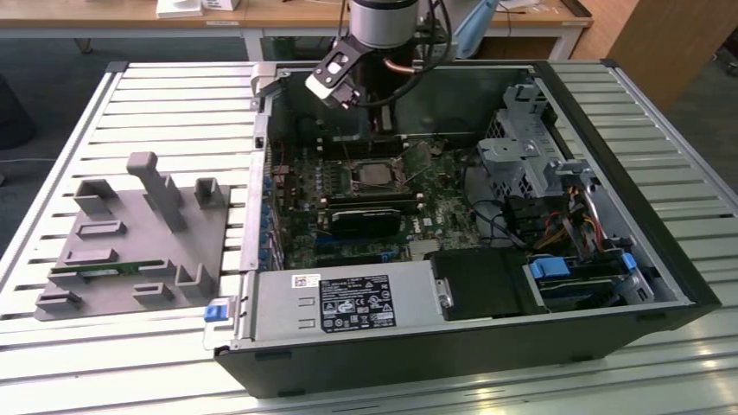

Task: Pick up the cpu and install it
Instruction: 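Close the cpu cover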

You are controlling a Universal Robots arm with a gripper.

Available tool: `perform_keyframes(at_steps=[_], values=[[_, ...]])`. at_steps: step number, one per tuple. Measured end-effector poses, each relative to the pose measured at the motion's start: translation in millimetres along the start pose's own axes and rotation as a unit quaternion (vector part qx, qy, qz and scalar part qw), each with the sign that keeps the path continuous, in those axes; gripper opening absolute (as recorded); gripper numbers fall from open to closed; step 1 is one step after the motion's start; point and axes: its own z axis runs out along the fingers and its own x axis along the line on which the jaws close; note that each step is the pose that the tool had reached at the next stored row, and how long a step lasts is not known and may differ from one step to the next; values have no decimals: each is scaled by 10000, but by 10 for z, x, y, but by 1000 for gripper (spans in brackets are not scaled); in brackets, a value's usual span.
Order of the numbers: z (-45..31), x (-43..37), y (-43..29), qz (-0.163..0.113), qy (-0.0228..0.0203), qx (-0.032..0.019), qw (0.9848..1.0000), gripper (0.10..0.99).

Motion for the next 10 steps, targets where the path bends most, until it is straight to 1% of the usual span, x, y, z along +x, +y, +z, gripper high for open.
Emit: perform_keyframes(at_steps=[3,10], values=[[-62,0,3,0,0,0,10000,114],[-63,-52,2,0,1,0,10000,114]])
